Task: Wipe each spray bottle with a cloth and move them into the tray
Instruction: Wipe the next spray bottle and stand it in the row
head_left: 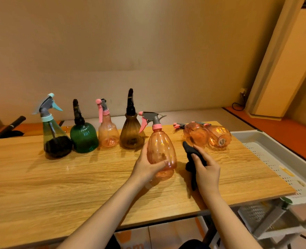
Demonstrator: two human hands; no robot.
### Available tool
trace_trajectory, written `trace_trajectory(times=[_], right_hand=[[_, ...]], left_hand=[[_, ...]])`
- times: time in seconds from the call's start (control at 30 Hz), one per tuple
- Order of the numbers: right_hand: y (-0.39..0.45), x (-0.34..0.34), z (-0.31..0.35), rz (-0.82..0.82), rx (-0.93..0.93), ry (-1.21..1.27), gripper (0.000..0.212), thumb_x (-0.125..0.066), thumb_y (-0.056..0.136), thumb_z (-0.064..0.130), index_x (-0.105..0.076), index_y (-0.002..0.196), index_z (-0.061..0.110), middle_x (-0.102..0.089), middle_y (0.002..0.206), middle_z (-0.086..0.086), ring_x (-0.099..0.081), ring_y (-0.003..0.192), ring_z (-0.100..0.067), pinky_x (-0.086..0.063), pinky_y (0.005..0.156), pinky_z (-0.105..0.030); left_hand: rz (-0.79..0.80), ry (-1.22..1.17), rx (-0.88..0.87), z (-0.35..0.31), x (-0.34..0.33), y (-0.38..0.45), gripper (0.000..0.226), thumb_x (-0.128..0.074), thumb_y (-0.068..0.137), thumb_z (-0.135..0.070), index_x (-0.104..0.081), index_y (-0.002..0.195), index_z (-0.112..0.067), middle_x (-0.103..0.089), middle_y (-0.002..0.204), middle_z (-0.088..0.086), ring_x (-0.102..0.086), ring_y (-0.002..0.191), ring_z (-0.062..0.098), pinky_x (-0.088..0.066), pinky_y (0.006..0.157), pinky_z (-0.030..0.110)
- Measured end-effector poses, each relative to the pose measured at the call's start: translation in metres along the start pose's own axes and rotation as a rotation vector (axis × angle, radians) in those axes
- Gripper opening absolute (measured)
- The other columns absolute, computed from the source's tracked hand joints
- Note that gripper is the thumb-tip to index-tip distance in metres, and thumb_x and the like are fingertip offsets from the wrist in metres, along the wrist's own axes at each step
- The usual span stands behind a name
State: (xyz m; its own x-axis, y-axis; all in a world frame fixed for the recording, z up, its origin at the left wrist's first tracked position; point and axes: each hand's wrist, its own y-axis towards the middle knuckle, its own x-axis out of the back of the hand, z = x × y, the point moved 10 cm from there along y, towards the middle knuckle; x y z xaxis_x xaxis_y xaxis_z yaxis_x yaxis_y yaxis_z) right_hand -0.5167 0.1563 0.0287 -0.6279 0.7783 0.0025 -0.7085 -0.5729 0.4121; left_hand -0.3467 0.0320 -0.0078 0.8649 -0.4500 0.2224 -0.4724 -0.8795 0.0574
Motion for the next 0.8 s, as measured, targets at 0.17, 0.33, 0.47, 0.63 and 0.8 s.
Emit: trace_trajectory(times=[0.17, 0.33, 0.47, 0.63, 0.8], right_hand=[[-0.012, -0.053, 0.030, 0.177, 0.177, -0.024, 0.035, -0.063, 0.084, 0.003, -0.060, 0.111, 0.025, -0.063, 0.109, 0.007, -0.056, 0.101, 0.012, -0.043, 0.087, -0.009], [-0.021, -0.078, 0.031, 0.237, 0.253, -0.093, 0.040, -0.064, 0.076, 0.010, -0.060, 0.114, 0.020, -0.062, 0.115, 0.004, -0.052, 0.111, 0.008, -0.039, 0.094, -0.010], [-0.021, -0.079, 0.029, 0.201, 0.248, -0.065, 0.040, -0.065, 0.075, 0.007, -0.061, 0.112, 0.020, -0.061, 0.116, 0.003, -0.053, 0.113, 0.000, -0.038, 0.096, -0.011], [-0.019, -0.087, 0.032, 0.223, 0.256, -0.090, 0.041, -0.063, 0.076, 0.002, -0.060, 0.112, 0.021, -0.060, 0.113, 0.005, -0.054, 0.112, -0.005, -0.039, 0.097, -0.013], [-0.006, -0.086, 0.039, 0.213, 0.260, -0.081, 0.038, -0.057, 0.077, 0.005, -0.062, 0.113, 0.017, -0.064, 0.108, 0.003, -0.058, 0.104, -0.002, -0.045, 0.093, -0.019]], left_hand=[[0.058, -0.095, -0.061, 0.008, 0.012, -0.010, 0.106, -0.082, 0.059, -0.043, -0.020, 0.145, -0.040, -0.040, 0.144, -0.003, -0.046, 0.128, 0.015, -0.048, 0.101, 0.037], [0.039, -0.123, -0.108, 0.015, 0.030, -0.005, 0.089, -0.080, 0.051, -0.048, -0.032, 0.125, -0.057, -0.039, 0.144, -0.001, -0.045, 0.130, 0.016, -0.046, 0.104, 0.042], [0.091, -0.225, -0.130, 0.009, 0.024, -0.003, 0.091, -0.086, 0.061, -0.031, -0.031, 0.133, -0.043, -0.043, 0.138, -0.008, -0.051, 0.119, -0.005, -0.049, 0.095, 0.022], [0.031, -0.327, -0.120, 0.010, 0.031, -0.004, 0.085, -0.079, 0.060, -0.031, -0.037, 0.134, -0.033, -0.053, 0.130, -0.004, -0.058, 0.113, 0.004, -0.052, 0.079, 0.019], [0.036, -0.297, -0.158, 0.006, 0.031, -0.008, 0.084, -0.078, 0.054, -0.042, -0.038, 0.128, -0.040, -0.051, 0.130, -0.005, -0.057, 0.113, 0.001, -0.052, 0.088, 0.023]])
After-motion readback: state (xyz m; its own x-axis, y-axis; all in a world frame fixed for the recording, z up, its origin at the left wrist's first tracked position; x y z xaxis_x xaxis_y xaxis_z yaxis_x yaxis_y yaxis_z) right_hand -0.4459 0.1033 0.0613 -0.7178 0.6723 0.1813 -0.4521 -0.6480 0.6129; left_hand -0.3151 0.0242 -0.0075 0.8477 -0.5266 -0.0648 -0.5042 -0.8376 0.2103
